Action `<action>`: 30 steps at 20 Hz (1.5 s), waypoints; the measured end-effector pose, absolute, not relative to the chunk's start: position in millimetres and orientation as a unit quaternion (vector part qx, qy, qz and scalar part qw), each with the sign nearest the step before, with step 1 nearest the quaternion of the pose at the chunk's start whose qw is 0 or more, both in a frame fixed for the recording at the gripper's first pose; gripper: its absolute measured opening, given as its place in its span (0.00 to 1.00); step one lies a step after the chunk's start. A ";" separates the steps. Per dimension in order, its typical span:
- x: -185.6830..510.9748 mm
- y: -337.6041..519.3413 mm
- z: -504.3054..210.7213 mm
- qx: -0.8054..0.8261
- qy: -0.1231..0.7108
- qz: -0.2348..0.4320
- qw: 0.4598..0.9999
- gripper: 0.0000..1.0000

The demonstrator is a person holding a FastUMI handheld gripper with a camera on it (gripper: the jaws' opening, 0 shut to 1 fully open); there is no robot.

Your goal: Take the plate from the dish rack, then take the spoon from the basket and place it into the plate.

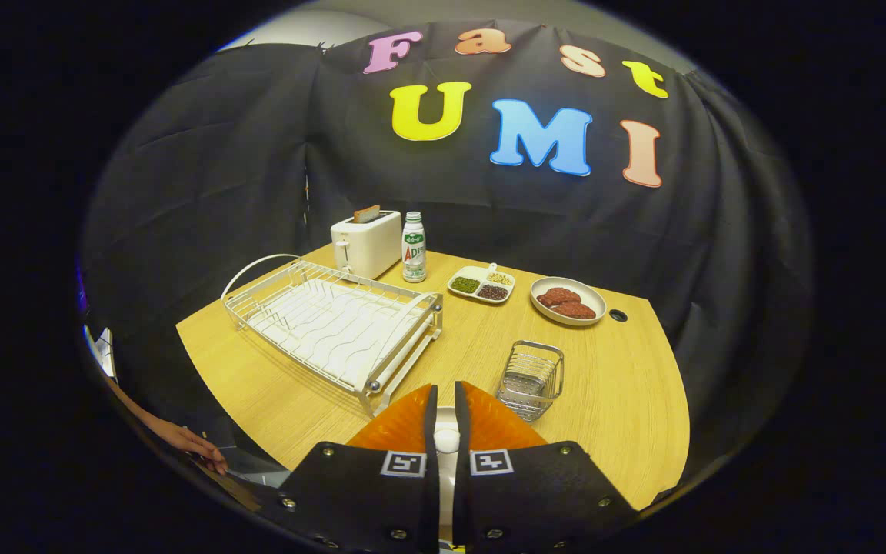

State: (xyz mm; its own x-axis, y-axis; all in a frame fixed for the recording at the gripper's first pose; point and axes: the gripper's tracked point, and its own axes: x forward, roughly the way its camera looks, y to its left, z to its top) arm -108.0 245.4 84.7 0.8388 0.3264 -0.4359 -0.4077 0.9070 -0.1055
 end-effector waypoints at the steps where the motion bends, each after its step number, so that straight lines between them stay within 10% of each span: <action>1: -105.6 249.4 79.7 -0.105 0.209 0.193 0.953 0.07; 12: -96.6 282.1 52.1 -0.133 0.235 0.216 0.938 0.08; 21: -87.3 277.4 59.8 -0.138 0.220 0.215 0.941 0.19; 23: -84.5 266.2 65.9 -0.130 0.214 0.206 0.946 0.40; 30: -76.6 193.4 143.8 -0.089 0.117 0.131 0.980 0.39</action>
State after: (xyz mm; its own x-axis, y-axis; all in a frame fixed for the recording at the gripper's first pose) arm -76.6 193.4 143.8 0.9384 0.2350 -0.2534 -0.2769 0.9499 -0.1448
